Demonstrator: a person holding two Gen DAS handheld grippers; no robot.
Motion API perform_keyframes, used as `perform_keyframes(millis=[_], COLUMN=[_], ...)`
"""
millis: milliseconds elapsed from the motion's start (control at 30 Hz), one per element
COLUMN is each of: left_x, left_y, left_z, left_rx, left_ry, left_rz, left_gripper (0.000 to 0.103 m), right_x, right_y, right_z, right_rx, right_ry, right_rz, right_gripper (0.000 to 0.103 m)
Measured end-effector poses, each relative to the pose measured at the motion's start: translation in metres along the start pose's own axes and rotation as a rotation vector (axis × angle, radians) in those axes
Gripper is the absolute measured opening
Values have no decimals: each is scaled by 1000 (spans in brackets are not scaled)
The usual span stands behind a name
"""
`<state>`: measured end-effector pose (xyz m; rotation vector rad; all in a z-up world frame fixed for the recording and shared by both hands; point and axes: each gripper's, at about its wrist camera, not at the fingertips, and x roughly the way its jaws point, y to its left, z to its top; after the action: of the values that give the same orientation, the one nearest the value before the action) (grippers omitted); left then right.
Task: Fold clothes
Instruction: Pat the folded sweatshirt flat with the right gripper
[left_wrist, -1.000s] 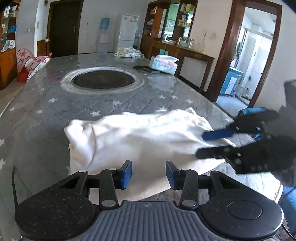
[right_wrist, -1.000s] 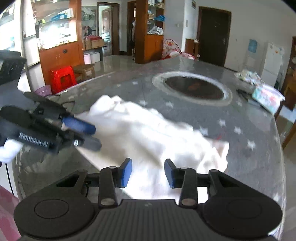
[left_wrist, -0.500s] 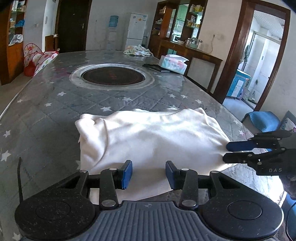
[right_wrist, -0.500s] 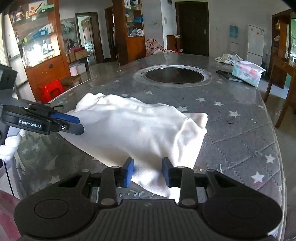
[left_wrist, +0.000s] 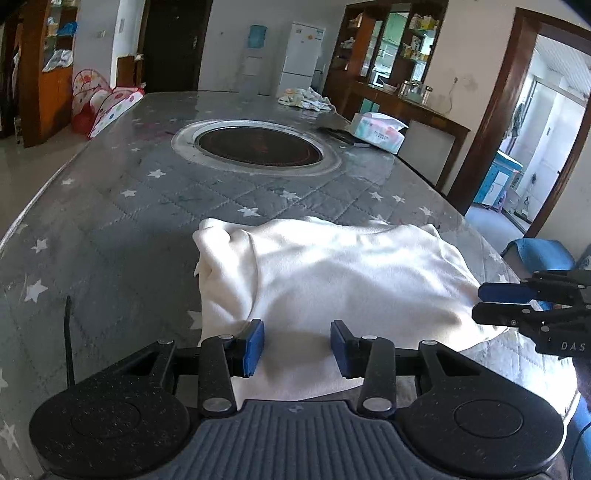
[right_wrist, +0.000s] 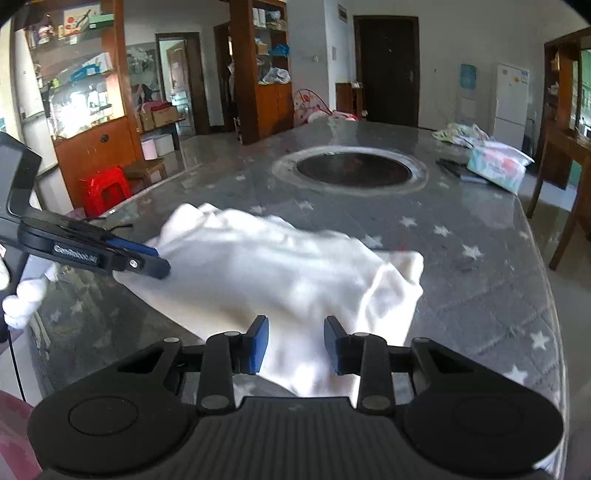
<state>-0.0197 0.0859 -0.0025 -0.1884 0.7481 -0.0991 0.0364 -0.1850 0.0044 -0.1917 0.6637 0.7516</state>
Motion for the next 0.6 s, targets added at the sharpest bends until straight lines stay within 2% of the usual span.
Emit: perform_keyframes(millis=[233, 367, 500, 600], left_x=[-1, -2, -5, -8], left_y=[-2, -3, -7, -9], left_z=[0, 1, 1, 1], left_rx=[-12, -19, -20, -22], left_ry=[7, 10, 5, -1], left_rz=[-1, -1, 0, -2], left_gripper=[48, 55, 61, 72], right_x=[28, 23, 24, 23], right_y=[16, 17, 15, 15], right_z=[1, 3, 0, 0], right_rx=[-29, -19, -5, 14], right_ry=[30, 15, 15, 2], right_rz=[18, 12, -2, -5], right_gripper=[33, 35, 41, 48])
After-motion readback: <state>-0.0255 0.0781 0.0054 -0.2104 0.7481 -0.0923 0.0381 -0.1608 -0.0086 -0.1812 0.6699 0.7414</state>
